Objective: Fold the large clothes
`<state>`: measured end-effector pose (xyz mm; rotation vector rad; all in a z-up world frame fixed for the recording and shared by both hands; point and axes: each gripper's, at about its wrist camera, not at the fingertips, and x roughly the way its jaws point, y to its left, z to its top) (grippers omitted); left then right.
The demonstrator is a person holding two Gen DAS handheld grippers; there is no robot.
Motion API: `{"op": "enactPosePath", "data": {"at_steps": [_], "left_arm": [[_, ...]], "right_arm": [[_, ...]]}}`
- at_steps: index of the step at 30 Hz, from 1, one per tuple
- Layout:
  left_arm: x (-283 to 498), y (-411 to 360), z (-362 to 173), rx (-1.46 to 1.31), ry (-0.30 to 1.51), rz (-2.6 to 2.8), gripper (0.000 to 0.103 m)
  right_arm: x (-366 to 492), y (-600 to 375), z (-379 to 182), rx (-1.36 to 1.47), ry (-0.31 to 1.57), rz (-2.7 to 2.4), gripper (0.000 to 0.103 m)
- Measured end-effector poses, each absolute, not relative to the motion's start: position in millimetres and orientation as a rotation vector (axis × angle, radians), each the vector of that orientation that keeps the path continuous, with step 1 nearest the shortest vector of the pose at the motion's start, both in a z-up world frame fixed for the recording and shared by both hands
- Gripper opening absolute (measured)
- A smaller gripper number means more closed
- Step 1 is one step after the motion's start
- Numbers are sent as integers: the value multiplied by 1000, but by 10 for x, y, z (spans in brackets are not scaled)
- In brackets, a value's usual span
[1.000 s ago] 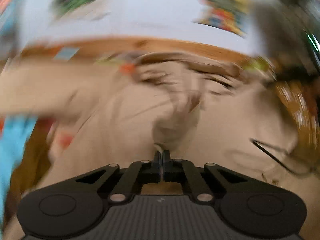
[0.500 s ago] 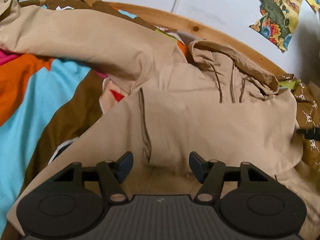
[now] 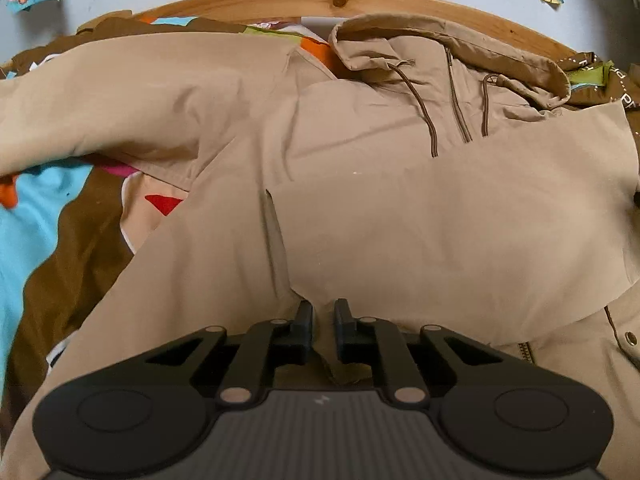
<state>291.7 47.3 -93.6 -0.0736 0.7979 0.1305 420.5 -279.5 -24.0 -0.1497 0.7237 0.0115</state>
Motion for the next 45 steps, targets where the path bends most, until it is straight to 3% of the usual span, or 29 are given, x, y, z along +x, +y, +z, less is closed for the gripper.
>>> {"op": "enactPosePath", "data": {"at_steps": [2, 4, 8, 10, 12, 13, 18, 19, 22, 23, 27, 31, 34, 36, 37, 38, 39, 41, 45], "left_arm": [[2868, 533, -893, -97, 788, 129, 11], [2812, 556, -875, -93, 775, 130, 11], [2803, 559, -910, -87, 792, 115, 11], [2803, 537, -917, -60, 788, 112, 11], [2807, 534, -923, -58, 790, 114, 11], [2809, 534, -926, -57, 792, 114, 11], [2847, 477, -955, -15, 811, 122, 11], [2853, 459, -962, -3, 813, 125, 11], [2853, 488, -928, -18, 823, 113, 11], [2843, 528, -917, -46, 823, 105, 11], [2769, 663, -918, -136, 813, 82, 11], [2730, 644, -878, -135, 823, 84, 11], [2633, 784, -736, -196, 823, 89, 12], [2532, 943, -591, -207, 799, 103, 24], [2478, 1042, -503, -205, 784, 118, 47], [2400, 1176, -398, -206, 758, 151, 64], [2303, 1330, -291, -212, 720, 197, 66], [2141, 1634, -97, -206, 652, 264, 66], [1892, 2231, 340, -63, 487, 478, 74]], "right_arm": [[4097, -2847, -103, -95, 639, -1, 43], [4096, -2830, 15, -109, 586, 25, 45], [4354, -2683, 196, -115, 559, 105, 68], [4596, -2630, 261, -101, 569, 104, 66], [4836, -2606, 306, -85, 584, 84, 38], [4952, -2590, 346, -78, 602, 75, 0], [5116, -2477, 338, -294, 549, -38, 0], [5137, -2519, 284, -298, 570, -72, 2], [4897, -2671, 245, -282, 518, -114, 42], [4720, -2693, 249, -291, 473, -93, 46], [4027, -2632, 61, -433, 427, 49, 45], [3922, -2528, -421, -594, 585, 69, 45], [4018, -2624, -632, -590, 621, 26, 55], [4016, -2676, -536, -481, 623, -9, 56], [3971, -2679, -471, -426, 613, -6, 56], [3918, -2674, -408, -387, 595, 9, 61], [3846, -2642, -348, -364, 573, 26, 65], [3633, -2508, -218, -342, 515, 74, 84], [3255, -2257, -53, -296, 467, 200, 90]]}}
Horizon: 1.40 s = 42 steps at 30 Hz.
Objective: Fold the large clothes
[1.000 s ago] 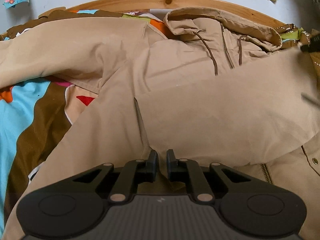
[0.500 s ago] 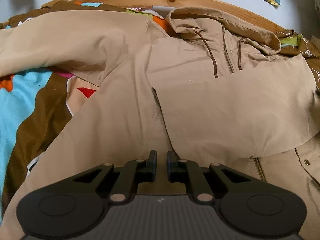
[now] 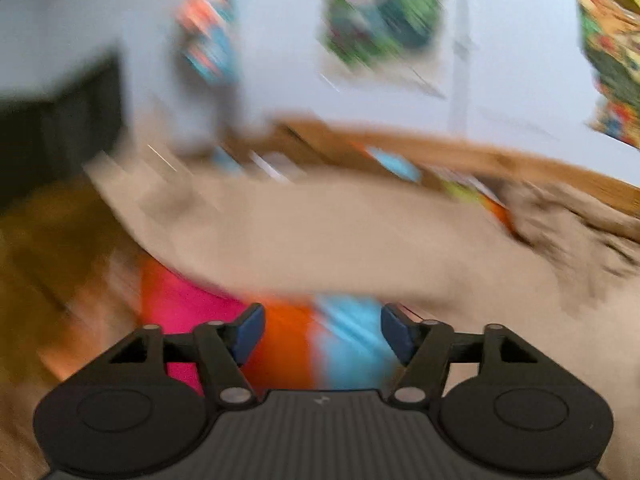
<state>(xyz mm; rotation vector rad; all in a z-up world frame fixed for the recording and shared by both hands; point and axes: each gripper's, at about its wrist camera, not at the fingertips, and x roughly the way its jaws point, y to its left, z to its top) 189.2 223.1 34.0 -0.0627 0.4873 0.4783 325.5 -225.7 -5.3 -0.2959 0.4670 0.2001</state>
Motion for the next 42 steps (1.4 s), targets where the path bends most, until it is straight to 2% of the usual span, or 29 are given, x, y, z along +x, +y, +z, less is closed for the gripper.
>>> {"op": "enactPosePath", "data": {"at_steps": [2, 4, 8, 15, 16, 18, 20, 21, 23, 26, 29, 36, 42], "left_arm": [[1859, 2520, 542, 7, 432, 572, 85], [1879, 2836, 694, 31, 386, 612, 88], [2024, 3326, 870, 103, 345, 585, 92], [2633, 3833, 1061, 143, 466, 505, 94], [2725, 3851, 1072, 142, 495, 513, 91], [2902, 3903, 1070, 141, 612, 520, 74], [3028, 3943, 1055, 150, 718, 540, 34], [3037, 3947, 1059, 148, 744, 552, 31], [2987, 3917, 1132, 118, 749, 555, 18], [2850, 3774, 1331, 57, 736, 556, 9], [2715, 3463, 1628, 51, 708, 509, 4], [2577, 2444, 2343, -82, 645, 232, 1], [2760, 1227, 2312, -90, 592, -62, 1]], "right_arm": [[3107, -2131, -12, -281, 467, 255, 94], [2984, -2011, 18, -275, 462, 311, 96], [2766, -1766, -22, -282, 472, 386, 97], [2624, -1586, -154, -256, 539, 430, 97], [2614, -1575, -181, -255, 549, 427, 97], [2617, -1572, -225, -249, 567, 423, 97], [2619, -1586, -245, -230, 580, 418, 97], [2621, -1596, -246, -220, 584, 416, 97], [2611, -1612, -234, -201, 580, 414, 97], [2597, -1629, -197, -186, 566, 420, 97], [2566, -1625, -152, -184, 543, 432, 97], [2486, -1673, -20, -134, 501, 457, 97], [2424, -1816, 39, -102, 481, 437, 97]]}}
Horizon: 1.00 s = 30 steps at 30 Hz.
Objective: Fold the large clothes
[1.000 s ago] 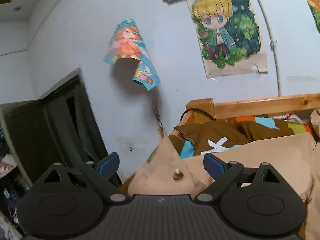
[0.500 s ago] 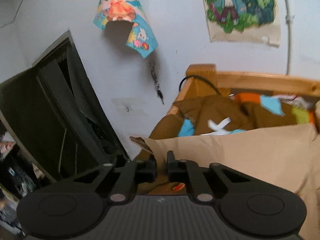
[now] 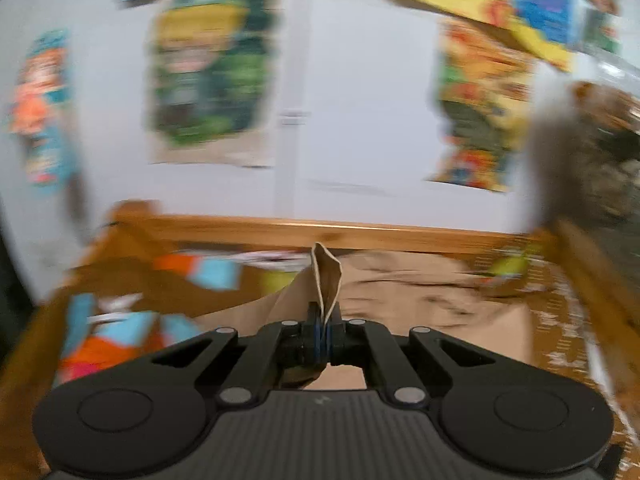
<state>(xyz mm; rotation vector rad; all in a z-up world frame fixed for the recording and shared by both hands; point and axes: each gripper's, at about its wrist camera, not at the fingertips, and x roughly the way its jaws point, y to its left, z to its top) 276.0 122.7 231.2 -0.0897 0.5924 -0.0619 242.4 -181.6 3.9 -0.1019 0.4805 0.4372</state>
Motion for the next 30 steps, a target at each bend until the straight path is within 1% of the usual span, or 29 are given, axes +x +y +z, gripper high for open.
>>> {"op": "enactPosePath", "data": {"at_steps": [3, 6, 10, 14, 15, 16, 17, 18, 19, 21, 24, 28, 30], "left_arm": [[2955, 669, 2095, -93, 590, -188, 1], [3143, 154, 1748, -107, 608, -286, 1], [3312, -499, 1137, -79, 655, -378, 1], [3299, -923, 544, 17, 675, -408, 5], [3265, -988, 443, 36, 676, -426, 10], [3242, -1040, 359, 43, 685, -452, 31], [3209, -1063, 293, 37, 694, -478, 56], [3172, -1077, 259, 27, 694, -489, 62], [3136, -1044, 228, 13, 689, -496, 65], [3124, -947, 233, -12, 700, -518, 65], [3120, -595, 235, -61, 708, -448, 66], [3155, 74, 69, -34, 730, -201, 66], [3203, 406, -50, -2, 741, -61, 66]], "right_arm": [[2408, -1943, 26, -75, 486, 414, 97], [2396, -2086, -7, -63, 493, 384, 97], [2384, -2310, -84, -54, 510, 332, 98], [2358, -2516, -195, -38, 544, 276, 98], [2352, -2562, -224, -30, 553, 265, 98], [2346, -2590, -249, -25, 561, 259, 98], [2344, -2615, -276, -21, 569, 254, 98], [2345, -2624, -296, -19, 576, 251, 98], [2347, -2634, -319, -17, 582, 248, 98], [2367, -2634, -355, -12, 599, 233, 98], [2393, -2651, -383, 27, 614, 241, 98], [2401, -2659, -344, 45, 607, 226, 98], [2388, -2715, -306, 103, 598, 227, 98]]}}
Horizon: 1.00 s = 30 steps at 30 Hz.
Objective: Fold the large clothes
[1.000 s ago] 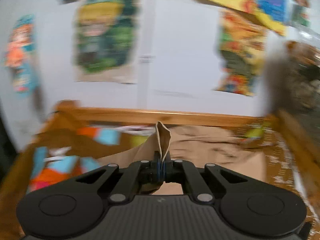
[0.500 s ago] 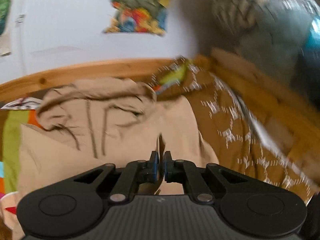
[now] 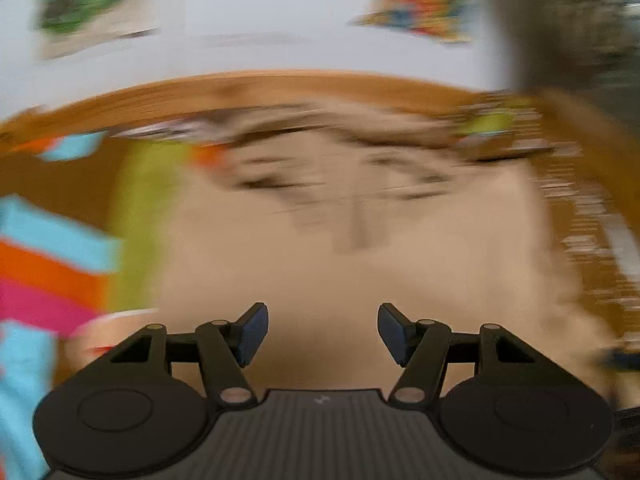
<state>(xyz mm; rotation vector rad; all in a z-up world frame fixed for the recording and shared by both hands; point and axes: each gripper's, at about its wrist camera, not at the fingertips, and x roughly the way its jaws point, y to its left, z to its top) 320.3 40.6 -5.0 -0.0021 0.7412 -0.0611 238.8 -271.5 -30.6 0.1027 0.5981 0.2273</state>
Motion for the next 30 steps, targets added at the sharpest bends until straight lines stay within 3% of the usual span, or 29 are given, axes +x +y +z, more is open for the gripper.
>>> {"op": "enactPosePath", "data": {"at_steps": [5, 8, 12, 18, 19, 22, 25, 30], "left_arm": [[3366, 1223, -403, -34, 808, 171, 66], [3456, 1548, -573, -113, 837, 229, 65], [3586, 1715, -675, -187, 835, 251, 54], [3667, 1650, -724, -215, 837, 221, 18], [3677, 1635, -737, -215, 838, 216, 13], [3685, 1586, -742, -210, 820, 235, 7], [3689, 1605, -750, -247, 803, 247, 0], [3684, 1665, -829, -222, 849, 293, 0]], "right_arm": [[2312, -2899, -157, 297, 564, 299, 100], [2402, -2853, -135, 209, 602, 262, 98], [2706, -2720, -310, 30, 695, 222, 73], [3002, -2550, -592, -155, 808, 222, 42], [3005, -2531, -599, -170, 811, 239, 21], [2949, -2442, -568, -257, 791, 257, 4], [2874, -2407, -370, -334, 686, 228, 2], [2978, -2323, -378, -473, 663, 196, 2]]}}
